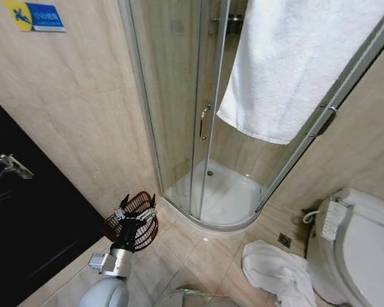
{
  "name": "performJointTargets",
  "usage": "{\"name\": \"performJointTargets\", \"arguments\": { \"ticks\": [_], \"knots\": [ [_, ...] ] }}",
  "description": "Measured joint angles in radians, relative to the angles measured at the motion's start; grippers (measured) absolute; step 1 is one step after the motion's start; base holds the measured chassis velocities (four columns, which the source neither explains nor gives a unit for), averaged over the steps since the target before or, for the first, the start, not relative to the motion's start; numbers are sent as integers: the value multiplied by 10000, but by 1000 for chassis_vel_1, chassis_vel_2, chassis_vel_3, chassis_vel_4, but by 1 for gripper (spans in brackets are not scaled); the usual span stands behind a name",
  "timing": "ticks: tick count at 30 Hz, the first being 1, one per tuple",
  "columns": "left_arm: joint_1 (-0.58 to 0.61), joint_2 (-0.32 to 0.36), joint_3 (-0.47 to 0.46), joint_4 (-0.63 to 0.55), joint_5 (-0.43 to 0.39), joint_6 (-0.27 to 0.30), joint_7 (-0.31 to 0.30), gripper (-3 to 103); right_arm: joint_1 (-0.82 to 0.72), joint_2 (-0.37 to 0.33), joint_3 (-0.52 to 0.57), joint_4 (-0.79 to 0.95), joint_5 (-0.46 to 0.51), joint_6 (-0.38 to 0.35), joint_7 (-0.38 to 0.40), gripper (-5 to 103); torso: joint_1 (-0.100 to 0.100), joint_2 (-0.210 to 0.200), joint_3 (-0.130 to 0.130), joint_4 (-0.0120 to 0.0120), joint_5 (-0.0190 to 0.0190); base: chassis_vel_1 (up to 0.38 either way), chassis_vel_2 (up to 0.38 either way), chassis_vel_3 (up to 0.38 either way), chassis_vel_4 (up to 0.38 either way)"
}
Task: Discard the used towel into the hamper.
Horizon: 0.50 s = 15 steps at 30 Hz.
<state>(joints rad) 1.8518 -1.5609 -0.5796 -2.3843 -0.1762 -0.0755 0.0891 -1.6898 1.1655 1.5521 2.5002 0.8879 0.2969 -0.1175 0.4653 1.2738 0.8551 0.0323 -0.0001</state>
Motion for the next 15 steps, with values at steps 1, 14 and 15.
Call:
{"name": "performJointTargets", "arguments": {
  "ticks": [1,14,15],
  "knots": [
    [0,-1,0,0,0,0,0,100,36,-57,33,0,53,-46,26,100,0,0,0,0,0,19,25,70,49],
    [-1,-3,2,0,0,0,0,100,1408,-1209,-35,-14,846,-364,884,100,0,0,0,0,0,57,68,76,75],
    [0,-1,2,0,0,0,0,100,1499,-1298,-51,-36,857,-364,921,100,0,0,1,0,0,114,105,65,85]
  ]
}}
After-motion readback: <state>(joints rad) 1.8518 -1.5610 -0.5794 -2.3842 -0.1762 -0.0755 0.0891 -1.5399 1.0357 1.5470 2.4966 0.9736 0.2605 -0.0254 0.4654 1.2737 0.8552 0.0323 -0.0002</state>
